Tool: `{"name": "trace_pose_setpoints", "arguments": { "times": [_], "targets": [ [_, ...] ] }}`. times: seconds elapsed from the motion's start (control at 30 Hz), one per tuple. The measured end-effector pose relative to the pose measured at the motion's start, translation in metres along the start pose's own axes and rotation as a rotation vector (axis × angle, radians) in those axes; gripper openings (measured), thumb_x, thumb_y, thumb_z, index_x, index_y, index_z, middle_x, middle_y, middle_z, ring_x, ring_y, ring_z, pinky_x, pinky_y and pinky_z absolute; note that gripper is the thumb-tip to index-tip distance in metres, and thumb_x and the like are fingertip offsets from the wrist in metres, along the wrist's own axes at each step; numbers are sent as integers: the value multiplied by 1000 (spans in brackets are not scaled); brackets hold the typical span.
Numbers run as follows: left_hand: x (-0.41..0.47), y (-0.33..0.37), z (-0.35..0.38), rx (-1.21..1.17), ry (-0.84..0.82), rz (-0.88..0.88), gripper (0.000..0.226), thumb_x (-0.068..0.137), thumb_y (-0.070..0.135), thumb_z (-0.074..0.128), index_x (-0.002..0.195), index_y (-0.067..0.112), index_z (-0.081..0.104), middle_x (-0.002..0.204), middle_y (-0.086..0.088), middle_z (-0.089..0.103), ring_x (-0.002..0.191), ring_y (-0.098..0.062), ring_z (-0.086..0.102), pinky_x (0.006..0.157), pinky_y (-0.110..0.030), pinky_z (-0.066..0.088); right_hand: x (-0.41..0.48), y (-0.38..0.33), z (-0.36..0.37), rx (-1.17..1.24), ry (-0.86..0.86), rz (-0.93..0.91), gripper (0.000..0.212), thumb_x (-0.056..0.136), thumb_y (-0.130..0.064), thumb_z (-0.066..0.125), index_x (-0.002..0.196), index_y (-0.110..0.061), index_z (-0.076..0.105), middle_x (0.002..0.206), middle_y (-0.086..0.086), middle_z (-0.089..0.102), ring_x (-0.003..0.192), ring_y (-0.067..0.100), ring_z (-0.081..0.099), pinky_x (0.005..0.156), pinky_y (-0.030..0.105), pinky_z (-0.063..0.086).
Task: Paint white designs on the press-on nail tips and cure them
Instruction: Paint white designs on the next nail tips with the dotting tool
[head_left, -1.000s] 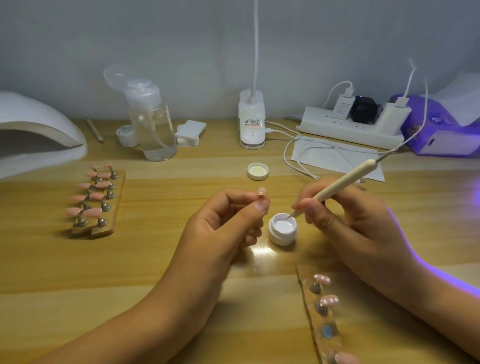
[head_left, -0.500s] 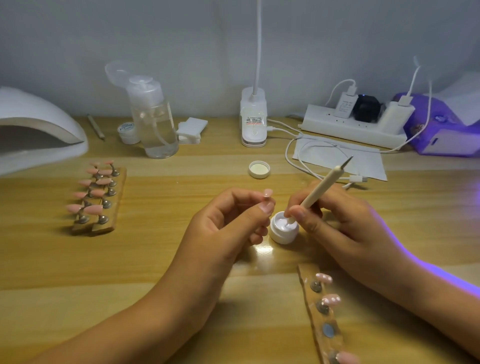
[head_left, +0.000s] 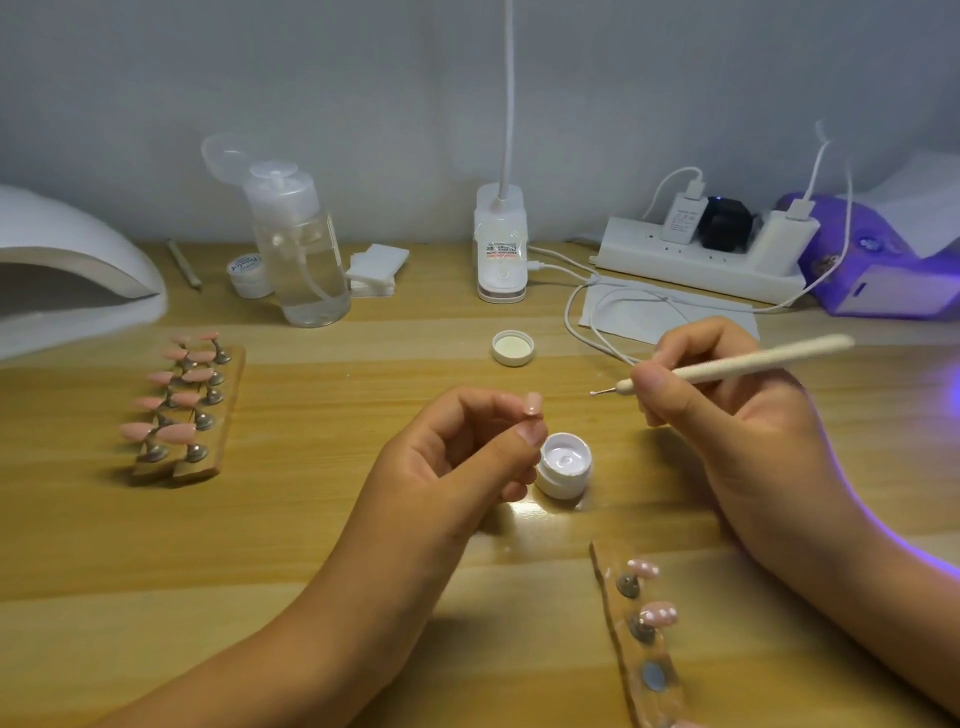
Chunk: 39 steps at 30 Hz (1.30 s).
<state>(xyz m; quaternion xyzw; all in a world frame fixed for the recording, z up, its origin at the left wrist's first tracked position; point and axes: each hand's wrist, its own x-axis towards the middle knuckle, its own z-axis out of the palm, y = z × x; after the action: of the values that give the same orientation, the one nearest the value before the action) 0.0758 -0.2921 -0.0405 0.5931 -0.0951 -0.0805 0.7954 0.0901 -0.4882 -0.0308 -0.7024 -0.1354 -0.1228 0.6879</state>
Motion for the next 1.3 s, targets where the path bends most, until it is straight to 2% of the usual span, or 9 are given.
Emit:
{"name": "trace_pose_setpoints", "arguments": {
  "times": [0.1,0.13,0.23,0.3,0.37,0.5,0.7,1.07,1.3],
  "targets": [
    [-1,1,3,14,-46,4,5,76,26,73,78,30,72,75,9,66,67,-3,60,64,-13,48,0,2,-3,81,-42,61,27,71,-47,80,76,-27,62,67,-4,60,74,6,63,73,21,51],
    [-2,1,5,25,-64,10,4,76,25,71,77,28,71,74,8,67,66,-3,60,64,-12,47,0,2,-4,139,-60,77,27,68,-45,82,75,-28,63,69,-4,60,75,7,63,77,24,53],
    [-5,3,7,92,-117,29,3,77,24,72,78,26,71,74,7,68,65,-1,61,64,-11,45,-2,1,-2,349,-111,71,13,76,-20,70,72,-23,57,68,-7,55,66,5,57,82,33,54],
    [-5,3,7,115,-131,28,3,77,23,72,78,25,71,78,6,70,68,-2,62,66,-12,46,-4,-2,2,405,-130,61,15,79,-14,61,68,-22,54,62,-7,49,58,5,50,84,39,55],
    [-5,2,7,121,-136,21,4,76,23,74,78,25,71,79,6,71,69,-2,61,66,-13,46,-5,-3,5,432,-125,79,19,79,-14,61,65,-21,50,57,-5,44,52,5,44,83,43,56],
    [-5,3,6,123,-149,16,7,73,26,78,76,24,72,75,7,70,67,-3,60,64,-13,47,-7,-8,9,445,-144,126,34,78,-25,76,63,-18,46,54,-1,38,50,7,38,73,38,58],
    [-5,3,7,121,-137,22,7,75,18,72,74,25,72,74,9,71,67,-1,61,62,-12,47,-8,-8,10,393,-160,157,24,78,-20,63,59,-23,49,51,-5,45,49,5,44,68,34,58],
    [-5,3,6,150,-133,28,8,75,20,75,74,27,70,79,11,72,69,1,62,64,-12,46,-8,-8,11,369,-180,172,20,75,-19,65,60,-22,51,56,-3,50,52,6,47,63,27,55],
    [-6,3,6,155,-137,36,8,75,22,75,75,27,70,79,12,72,70,1,61,65,-11,46,-9,-10,11,370,-194,171,19,75,-19,64,61,-23,52,58,-4,53,55,5,54,66,28,56]
  ]
}}
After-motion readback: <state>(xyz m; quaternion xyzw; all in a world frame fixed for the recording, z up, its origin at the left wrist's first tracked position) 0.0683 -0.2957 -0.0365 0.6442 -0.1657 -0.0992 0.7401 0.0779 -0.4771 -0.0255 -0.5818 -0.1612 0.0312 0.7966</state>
